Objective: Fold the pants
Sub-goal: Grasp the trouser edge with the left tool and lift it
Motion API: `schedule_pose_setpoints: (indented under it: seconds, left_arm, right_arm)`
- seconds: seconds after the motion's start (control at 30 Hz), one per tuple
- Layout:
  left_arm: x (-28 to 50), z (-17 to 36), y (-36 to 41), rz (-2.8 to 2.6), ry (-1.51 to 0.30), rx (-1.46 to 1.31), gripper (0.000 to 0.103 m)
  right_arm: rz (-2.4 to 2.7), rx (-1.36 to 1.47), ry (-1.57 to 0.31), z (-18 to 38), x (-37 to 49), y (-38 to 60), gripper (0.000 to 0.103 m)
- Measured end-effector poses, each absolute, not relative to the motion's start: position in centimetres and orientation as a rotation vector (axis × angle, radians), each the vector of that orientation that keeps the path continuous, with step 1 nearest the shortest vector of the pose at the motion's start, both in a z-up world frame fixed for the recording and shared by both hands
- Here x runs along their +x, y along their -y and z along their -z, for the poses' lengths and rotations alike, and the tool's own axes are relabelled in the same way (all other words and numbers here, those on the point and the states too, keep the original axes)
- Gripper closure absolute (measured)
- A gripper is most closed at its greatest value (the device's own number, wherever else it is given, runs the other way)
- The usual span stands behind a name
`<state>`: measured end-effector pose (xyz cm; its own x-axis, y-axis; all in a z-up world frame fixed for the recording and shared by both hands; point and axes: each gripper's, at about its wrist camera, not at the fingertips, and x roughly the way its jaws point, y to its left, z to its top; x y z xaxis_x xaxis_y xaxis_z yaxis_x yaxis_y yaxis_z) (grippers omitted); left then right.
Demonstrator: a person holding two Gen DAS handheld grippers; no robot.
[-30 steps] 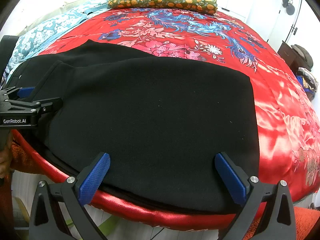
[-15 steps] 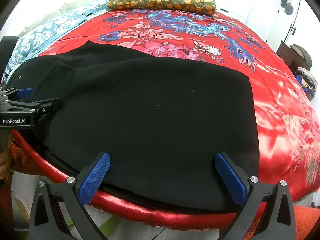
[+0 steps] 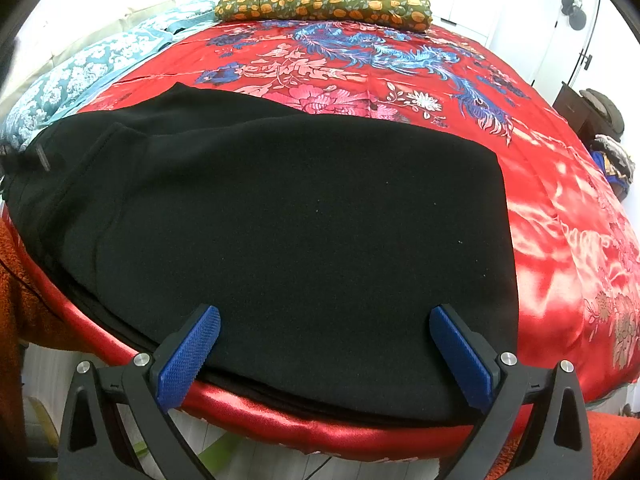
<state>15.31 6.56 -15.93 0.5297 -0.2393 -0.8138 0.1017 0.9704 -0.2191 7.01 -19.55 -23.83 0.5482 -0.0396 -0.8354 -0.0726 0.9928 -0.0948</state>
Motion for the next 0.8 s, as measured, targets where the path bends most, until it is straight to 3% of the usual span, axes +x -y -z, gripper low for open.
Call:
schedule_pose_setpoints:
  seconds: [0.13,0.27,0.43,0.7,0.73,0.77,0.8]
  left_arm:
    - [18.0,12.7,-17.0,0.061,-0.924,-0.343,0.002]
    - [21.1,14.3,-25.8,-0.031,-1.046,-0.369,0.002]
    - [21.8,18.0,-29.7,0.077,-1.179,-0.381,0.002]
    - [24.0,22.7,-28.8,0.182,-1.279,-0.505,0.002]
    - [24.0,22.9,-28.4,0.180,-1.281,-0.496,0.009]
    - [23.9,22.7,-28.2,0.192,-1.279,-0.489,0.046]
    - [24.0,22.8,-27.8,0.238,-1.298,-0.521,0.058]
  right_arm:
    - [-0.020,-0.123,-0.986,23.9,7.0,19.5,0.000]
    - [-0.028,-0.125,-0.983,23.9,7.0,19.5,0.000]
    - [-0.029,-0.126,-0.980,23.9,7.1,19.5,0.000]
    - [-0.025,-0.125,-0.968,24.0,6.9,19.4,0.000]
    - [-0.025,-0.125,-0.968,24.0,6.9,19.4,0.000]
    - [-0.025,-0.125,-0.968,24.0,6.9,19.4,0.000]
    - [-0.026,-0.126,-0.968,24.0,6.9,19.4,0.000]
